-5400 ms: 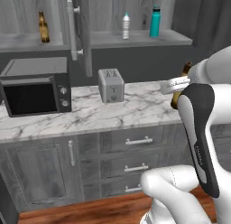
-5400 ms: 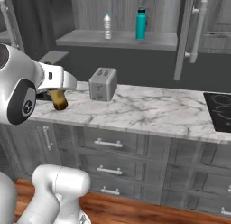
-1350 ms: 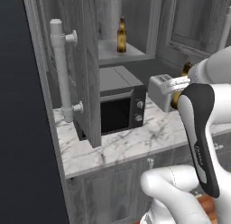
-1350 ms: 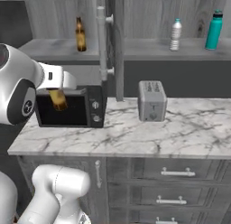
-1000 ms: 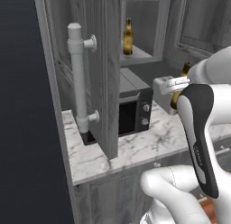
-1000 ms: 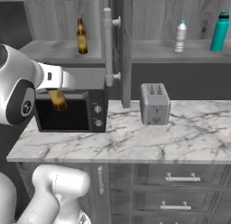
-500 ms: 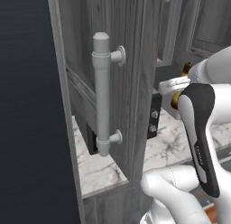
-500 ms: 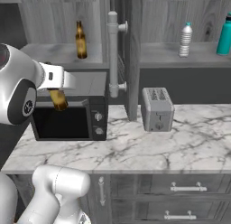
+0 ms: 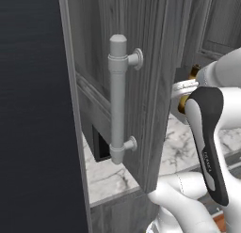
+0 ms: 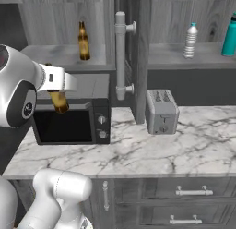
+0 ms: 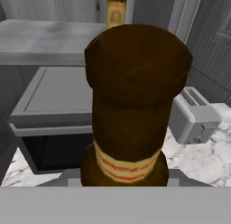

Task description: Sort all alcoholic drinks to one cabinet, and non-alcoholic drinks to the other.

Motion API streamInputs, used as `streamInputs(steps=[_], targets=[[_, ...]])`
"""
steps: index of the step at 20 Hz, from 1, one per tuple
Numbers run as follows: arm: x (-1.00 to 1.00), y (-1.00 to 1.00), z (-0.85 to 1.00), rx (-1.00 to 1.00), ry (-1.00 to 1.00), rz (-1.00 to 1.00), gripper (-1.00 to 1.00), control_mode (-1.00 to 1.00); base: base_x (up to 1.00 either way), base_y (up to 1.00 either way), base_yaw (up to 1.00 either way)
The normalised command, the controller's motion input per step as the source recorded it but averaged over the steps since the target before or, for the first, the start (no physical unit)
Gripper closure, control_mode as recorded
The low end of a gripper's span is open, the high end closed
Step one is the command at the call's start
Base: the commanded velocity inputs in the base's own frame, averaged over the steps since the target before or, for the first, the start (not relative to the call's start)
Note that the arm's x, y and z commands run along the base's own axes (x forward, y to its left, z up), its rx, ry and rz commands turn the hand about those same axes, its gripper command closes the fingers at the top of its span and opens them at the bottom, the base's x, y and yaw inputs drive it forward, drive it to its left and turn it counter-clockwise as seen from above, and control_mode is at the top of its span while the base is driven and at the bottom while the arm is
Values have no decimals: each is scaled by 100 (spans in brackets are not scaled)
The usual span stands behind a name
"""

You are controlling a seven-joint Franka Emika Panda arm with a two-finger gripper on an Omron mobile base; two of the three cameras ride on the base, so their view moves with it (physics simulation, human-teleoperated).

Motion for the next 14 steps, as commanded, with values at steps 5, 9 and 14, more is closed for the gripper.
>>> streamInputs(steps=[5,9,14], targets=[[0,0,0,0,0,0,100,100,22,31,-3],[0,0,0,0,0,0,100,100,5,17,-1],[0,0,0,0,0,0,100,100,0,10,0]])
